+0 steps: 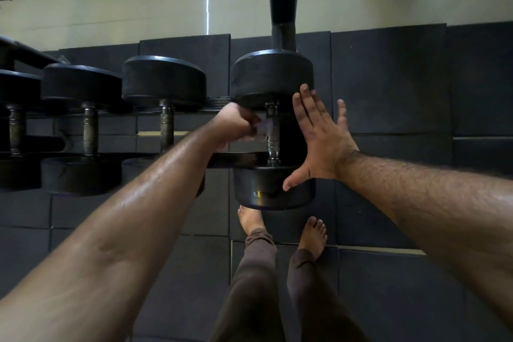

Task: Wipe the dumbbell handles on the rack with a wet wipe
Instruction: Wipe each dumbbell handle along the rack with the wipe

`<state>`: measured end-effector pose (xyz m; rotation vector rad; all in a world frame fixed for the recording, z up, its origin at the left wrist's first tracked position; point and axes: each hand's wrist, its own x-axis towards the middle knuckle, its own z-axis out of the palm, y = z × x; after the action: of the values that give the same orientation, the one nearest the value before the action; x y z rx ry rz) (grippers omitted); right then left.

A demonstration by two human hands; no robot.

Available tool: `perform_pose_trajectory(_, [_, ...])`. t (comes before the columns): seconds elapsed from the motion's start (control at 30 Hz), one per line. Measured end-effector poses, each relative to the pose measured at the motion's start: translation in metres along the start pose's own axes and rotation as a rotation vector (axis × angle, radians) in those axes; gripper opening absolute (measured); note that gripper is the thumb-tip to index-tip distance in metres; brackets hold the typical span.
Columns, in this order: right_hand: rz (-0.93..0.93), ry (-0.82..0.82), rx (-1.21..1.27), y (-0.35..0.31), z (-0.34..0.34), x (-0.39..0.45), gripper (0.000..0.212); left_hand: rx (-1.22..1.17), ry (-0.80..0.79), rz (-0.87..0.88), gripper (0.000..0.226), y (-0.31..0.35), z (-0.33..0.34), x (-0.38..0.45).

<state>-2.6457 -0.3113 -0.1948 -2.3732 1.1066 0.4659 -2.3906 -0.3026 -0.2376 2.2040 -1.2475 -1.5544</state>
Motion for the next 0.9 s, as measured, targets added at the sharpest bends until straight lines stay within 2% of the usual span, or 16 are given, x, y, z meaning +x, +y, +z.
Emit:
perform_pose_trajectory(0.03, [0.003, 0.003, -0.003, 0.000, 0.000, 0.000, 0.183, 0.032, 0.158, 0.118, 0.014, 0.011, 0.003, -0.007])
perform_pose_trajectory(0.1, [0.013, 0.006, -0.014, 0.000, 0.000, 0.001, 0.184, 0.303, 0.412, 0.298, 0.025, 0.023, 0.019, -0.015])
perform_pose_trajectory(0.13, [0.017, 0.005, -0.020, 0.000, 0.000, 0.001, 0.184, 0.485, 0.485, 0.374, 0.024, 0.027, 0.027, -0.018])
perform_pose_trajectory(0.17, [0.020, 0.007, -0.027, -0.001, 0.000, 0.000, 0.184, 0.636, 0.492, 0.433, 0.021, 0.029, 0.035, -0.022])
perform_pose_trajectory(0.2, [0.022, 0.010, -0.033, -0.001, 0.000, 0.000, 0.184, 0.734, 0.457, 0.498, 0.019, 0.031, 0.042, -0.026])
perform_pose_trajectory(0.27, [0.022, 0.017, -0.044, -0.001, -0.001, -0.001, 0.184, 0.786, 0.306, 0.546, 0.019, 0.033, 0.044, -0.033])
perform_pose_trajectory(0.37, [0.033, 0.005, -0.036, -0.001, -0.006, -0.003, 0.184, 0.889, -0.067, 0.444, 0.018, 0.030, 0.027, -0.042])
perform_pose_trajectory(0.4, [0.039, -0.011, -0.035, -0.003, -0.008, -0.004, 0.184, 0.886, -0.149, 0.411, 0.020, 0.028, 0.021, -0.049])
perform_pose_trajectory(0.47, [0.063, -0.042, -0.039, -0.009, -0.015, -0.007, 0.184, 0.664, -0.092, 0.391, 0.024, 0.016, 0.006, -0.062])
perform_pose_trajectory(0.57, [0.116, -0.083, 0.005, -0.015, -0.031, -0.011, 0.183, 0.202, 0.158, 0.345, 0.015, 0.007, -0.013, -0.082])
perform_pose_trajectory(0.63, [0.140, -0.082, 0.072, -0.020, -0.049, -0.020, 0.177, -0.003, 0.291, 0.301, 0.013, 0.013, -0.022, -0.104])
perform_pose_trajectory(0.7, [0.148, -0.039, 0.217, -0.030, -0.071, -0.029, 0.163, -0.233, 0.352, 0.251, 0.016, 0.027, -0.031, -0.133])
perform_pose_trajectory(0.8, [0.208, -0.001, 0.776, -0.055, -0.120, -0.044, 0.129, -0.579, 0.311, 0.257, 0.019, 0.059, -0.046, -0.182])
perform_pose_trajectory(0.9, [0.180, -0.065, 1.316, -0.082, -0.179, -0.063, 0.076, -0.788, 0.247, 0.339, 0.017, 0.094, -0.066, -0.228])
